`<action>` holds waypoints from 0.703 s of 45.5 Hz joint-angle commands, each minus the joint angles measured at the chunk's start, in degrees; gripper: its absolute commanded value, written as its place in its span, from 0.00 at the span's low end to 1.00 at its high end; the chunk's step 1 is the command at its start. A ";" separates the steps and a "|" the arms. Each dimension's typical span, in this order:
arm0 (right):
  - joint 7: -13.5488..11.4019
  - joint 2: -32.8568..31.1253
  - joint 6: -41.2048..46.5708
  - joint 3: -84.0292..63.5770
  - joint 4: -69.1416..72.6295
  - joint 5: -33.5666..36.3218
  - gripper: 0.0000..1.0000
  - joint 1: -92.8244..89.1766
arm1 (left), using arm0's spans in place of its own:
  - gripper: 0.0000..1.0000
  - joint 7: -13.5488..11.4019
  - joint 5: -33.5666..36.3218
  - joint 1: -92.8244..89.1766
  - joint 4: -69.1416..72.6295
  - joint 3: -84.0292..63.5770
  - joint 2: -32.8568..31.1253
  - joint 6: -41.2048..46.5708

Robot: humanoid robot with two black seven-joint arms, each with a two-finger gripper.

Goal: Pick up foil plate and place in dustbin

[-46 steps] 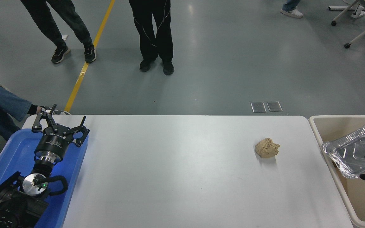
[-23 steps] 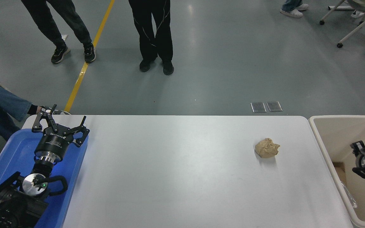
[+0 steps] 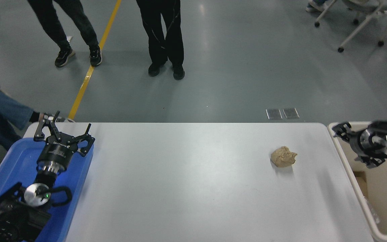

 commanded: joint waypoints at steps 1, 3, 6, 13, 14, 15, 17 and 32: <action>-0.03 4.31 9.71 -6.63 17.95 -0.31 1.00 20.66 | 0.99 -0.01 -0.01 -0.01 -0.02 0.06 0.00 0.00; -0.03 4.75 12.26 -6.63 21.12 -0.05 1.00 24.09 | 0.99 -0.01 -0.01 -0.01 -0.02 0.06 0.00 0.00; -0.03 5.10 16.30 -6.55 24.90 0.39 1.00 29.54 | 0.99 -0.01 -0.01 -0.01 -0.02 0.06 0.00 0.00; -0.12 5.89 27.11 -6.55 31.14 1.01 1.00 40.26 | 0.99 -0.01 -0.01 -0.01 -0.02 0.06 0.00 0.00; -0.12 5.98 28.78 -6.55 31.67 1.01 1.00 41.67 | 0.99 -0.01 -0.01 -0.01 -0.02 0.06 0.00 0.00; -0.12 6.07 31.15 -6.55 32.46 1.01 1.00 43.68 | 0.99 -0.01 -0.01 0.08 -0.02 0.06 0.00 0.00; -0.21 6.24 33.97 -6.63 33.26 1.01 1.00 46.15 | 0.99 -0.01 -0.01 -0.01 -0.02 0.06 0.00 0.00; -8.03 6.60 34.69 -7.43 36.34 1.10 1.00 53.37 | 0.99 -0.01 -0.01 -0.01 -0.02 0.06 0.00 0.00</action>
